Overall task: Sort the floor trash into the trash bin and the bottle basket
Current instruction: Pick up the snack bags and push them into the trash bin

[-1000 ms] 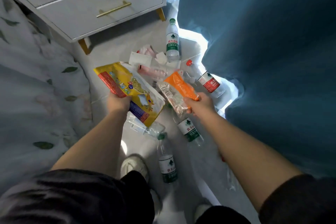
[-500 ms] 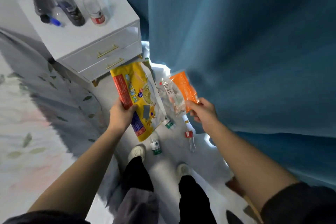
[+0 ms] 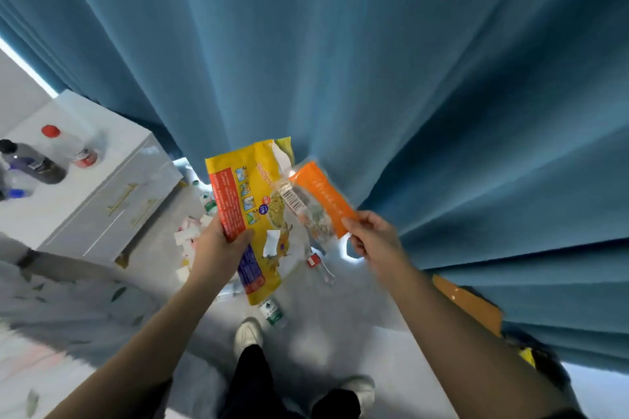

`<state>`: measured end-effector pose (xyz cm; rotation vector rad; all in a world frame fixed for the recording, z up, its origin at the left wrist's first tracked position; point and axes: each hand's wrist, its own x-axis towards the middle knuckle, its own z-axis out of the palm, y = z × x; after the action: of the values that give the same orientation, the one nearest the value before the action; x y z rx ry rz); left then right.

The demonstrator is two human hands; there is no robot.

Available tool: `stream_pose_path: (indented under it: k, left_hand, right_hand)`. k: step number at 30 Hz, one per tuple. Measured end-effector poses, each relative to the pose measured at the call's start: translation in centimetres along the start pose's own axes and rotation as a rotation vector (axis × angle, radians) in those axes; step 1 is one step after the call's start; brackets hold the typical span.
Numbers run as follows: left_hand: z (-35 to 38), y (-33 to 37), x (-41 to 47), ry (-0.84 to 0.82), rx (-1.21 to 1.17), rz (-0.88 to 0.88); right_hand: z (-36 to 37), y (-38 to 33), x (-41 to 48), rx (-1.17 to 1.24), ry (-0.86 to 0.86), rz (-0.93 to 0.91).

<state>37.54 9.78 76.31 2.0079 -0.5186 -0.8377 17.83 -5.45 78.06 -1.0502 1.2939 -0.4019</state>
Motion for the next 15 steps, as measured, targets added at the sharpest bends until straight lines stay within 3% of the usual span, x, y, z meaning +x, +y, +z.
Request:
stream_pose_path:
  k: [15]
  left_hand:
    - [22.1, 4.9, -16.8, -0.183, 0.027, 0.151]
  right_hand:
    - [-28.3, 8.5, -8.4, 0.228, 0.182, -0.062]
